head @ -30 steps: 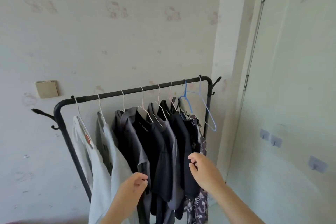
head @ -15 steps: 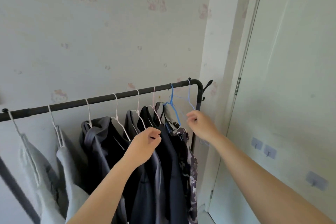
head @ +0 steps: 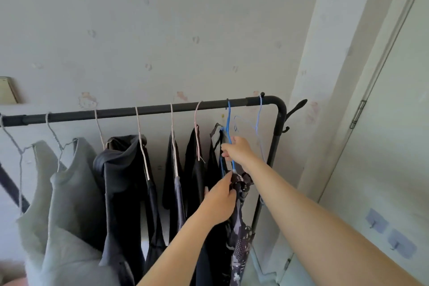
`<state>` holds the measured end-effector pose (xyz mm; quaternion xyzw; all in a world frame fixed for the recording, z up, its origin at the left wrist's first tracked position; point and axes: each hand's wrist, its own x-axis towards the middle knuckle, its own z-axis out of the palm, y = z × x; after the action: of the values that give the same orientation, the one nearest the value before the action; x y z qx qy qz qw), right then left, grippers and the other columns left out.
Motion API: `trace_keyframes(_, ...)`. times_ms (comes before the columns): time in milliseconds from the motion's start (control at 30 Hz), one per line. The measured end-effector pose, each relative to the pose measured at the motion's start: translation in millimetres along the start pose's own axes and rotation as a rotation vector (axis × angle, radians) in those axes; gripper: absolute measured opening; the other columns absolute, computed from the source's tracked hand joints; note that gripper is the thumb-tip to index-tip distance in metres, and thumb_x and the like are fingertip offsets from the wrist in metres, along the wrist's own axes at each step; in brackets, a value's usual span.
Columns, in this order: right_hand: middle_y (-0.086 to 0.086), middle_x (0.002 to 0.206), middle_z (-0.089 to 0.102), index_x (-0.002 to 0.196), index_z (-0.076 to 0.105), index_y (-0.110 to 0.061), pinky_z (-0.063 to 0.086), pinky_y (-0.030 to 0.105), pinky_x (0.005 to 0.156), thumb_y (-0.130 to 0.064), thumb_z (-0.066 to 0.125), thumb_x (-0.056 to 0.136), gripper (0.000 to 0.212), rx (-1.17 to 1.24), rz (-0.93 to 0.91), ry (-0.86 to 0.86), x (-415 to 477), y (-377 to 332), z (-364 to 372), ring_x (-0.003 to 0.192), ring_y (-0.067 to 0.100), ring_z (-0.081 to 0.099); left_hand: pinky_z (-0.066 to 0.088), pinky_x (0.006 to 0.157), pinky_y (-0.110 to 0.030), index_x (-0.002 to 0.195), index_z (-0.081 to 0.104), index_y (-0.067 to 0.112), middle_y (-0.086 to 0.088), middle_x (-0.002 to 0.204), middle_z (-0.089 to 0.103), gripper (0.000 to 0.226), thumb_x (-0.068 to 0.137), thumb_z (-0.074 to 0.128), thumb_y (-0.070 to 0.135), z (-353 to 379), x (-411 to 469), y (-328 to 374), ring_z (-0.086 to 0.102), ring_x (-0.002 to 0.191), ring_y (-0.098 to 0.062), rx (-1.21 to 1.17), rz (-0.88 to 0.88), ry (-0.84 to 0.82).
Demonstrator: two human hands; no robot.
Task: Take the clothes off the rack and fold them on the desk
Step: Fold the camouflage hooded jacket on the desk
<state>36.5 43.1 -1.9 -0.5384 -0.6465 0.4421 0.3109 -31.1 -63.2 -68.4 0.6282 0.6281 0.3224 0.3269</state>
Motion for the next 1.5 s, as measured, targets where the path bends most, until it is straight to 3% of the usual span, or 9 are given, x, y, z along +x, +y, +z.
trace_keyframes(67, 0.009, 0.067, 0.047, 0.103, 0.06, -0.002, 0.039, 0.027, 0.053, -0.009, 0.049, 0.096, 0.014, 0.09, -0.003, 0.049, 16, -1, 2, 0.056, 0.016, 0.043, 0.03, 0.113, -0.03, 0.146, 0.035, 0.025, 0.008, 0.144, 0.043, 0.047, 0.101, 0.034, 0.012, 5, 6, -7, 0.042, 0.131, -0.012, -0.059, -0.018, 0.013)
trace_keyframes(133, 0.002, 0.057, 0.035, 0.074, 0.051, -0.013, 0.029, 0.029, 0.05, -0.019, 0.052, 0.097, 0.024, 0.079, -0.037, 0.101, 31, -4, 2, 0.049, 0.016, 0.033, 0.043, 0.1, -0.022, 0.128, 0.056, 0.026, 0.007, 0.127, 0.056, 0.041, 0.099, 0.034, 0.005, 2, 10, -15, 0.054, 0.113, -0.007, -0.123, -0.043, 0.08)
trace_keyframes(233, 0.001, 0.059, 0.04, 0.077, 0.053, -0.009, 0.032, 0.03, 0.052, -0.029, 0.055, 0.095, 0.027, 0.107, -0.043, 0.145, 41, -8, 0, 0.052, 0.016, 0.04, 0.042, 0.089, -0.018, 0.106, 0.066, 0.017, 0.004, 0.105, 0.066, 0.033, 0.098, 0.039, 0.0, -7, 17, -27, 0.06, 0.097, -0.007, -0.201, -0.084, 0.134)
trace_keyframes(367, 0.0, 0.057, 0.041, 0.062, 0.048, -0.011, 0.029, 0.028, 0.05, -0.028, 0.058, 0.093, 0.036, 0.092, -0.084, 0.212, 42, -10, -6, 0.053, 0.015, 0.039, 0.041, 0.072, -0.006, 0.111, 0.062, 0.028, 0.014, 0.109, 0.064, 0.024, 0.1, 0.046, 0.014, -18, 26, -31, 0.057, 0.1, 0.002, -0.167, -0.083, 0.192)
trace_keyframes(767, -0.004, 0.05, 0.027, 0.103, 0.063, 0.013, 0.027, 0.026, 0.051, -0.03, 0.057, 0.094, 0.045, 0.148, -0.153, 0.288, -18, -15, -40, 0.045, 0.01, 0.026, 0.036, 0.087, -0.021, 0.144, 0.035, 0.02, 0.0, 0.143, 0.041, 0.051, 0.097, 0.054, 0.029, -18, 44, -25, 0.042, 0.112, -0.006, -0.272, -0.085, 0.229)
trace_keyframes(1033, 0.005, 0.058, 0.03, 0.08, 0.075, -0.023, 0.024, 0.027, 0.05, -0.042, 0.06, 0.091, 0.026, 0.025, -0.034, 0.205, -65, 50, -48, 0.05, 0.018, 0.027, 0.04, 0.106, -0.034, 0.15, 0.022, 0.016, -0.006, 0.148, 0.036, 0.072, 0.091, 0.065, 0.025, 3, 42, -26, 0.042, 0.131, -0.019, -0.313, -0.069, 0.231)
trace_keyframes(1133, 0.0, 0.052, 0.029, 0.075, 0.067, -0.001, 0.025, 0.024, 0.047, -0.032, 0.066, 0.087, 0.034, -0.011, 0.049, 0.233, -81, 72, -50, 0.043, 0.013, 0.025, 0.026, 0.113, -0.029, 0.151, 0.018, 0.015, -0.005, 0.153, 0.021, 0.081, 0.088, 0.069, 0.025, 22, 39, -30, 0.028, 0.139, -0.019, -0.202, -0.031, 0.256)
trace_keyframes(1333, 0.001, 0.051, 0.023, 0.078, 0.074, -0.01, 0.02, 0.016, 0.039, -0.038, 0.06, 0.092, 0.035, -0.024, 0.085, 0.234, -118, 94, -55, 0.037, 0.009, 0.019, 0.036, 0.097, -0.027, 0.139, 0.035, 0.017, -0.001, 0.133, 0.024, 0.071, 0.082, 0.073, 0.036, 52, 30, -36, 0.031, 0.12, -0.021, 0.067, -0.003, 0.192)
trace_keyframes(1500, -0.001, 0.048, 0.019, 0.075, 0.078, -0.021, 0.02, 0.019, 0.042, -0.044, 0.058, 0.092, 0.035, -0.051, 0.014, 0.26, -141, 94, -72, 0.04, 0.012, 0.018, 0.045, 0.099, -0.031, 0.135, 0.04, 0.016, -0.002, 0.124, 0.023, 0.055, 0.087, 0.067, 0.012, 51, 20, -33, 0.045, 0.103, -0.02, 0.079, 0.041, 0.194)
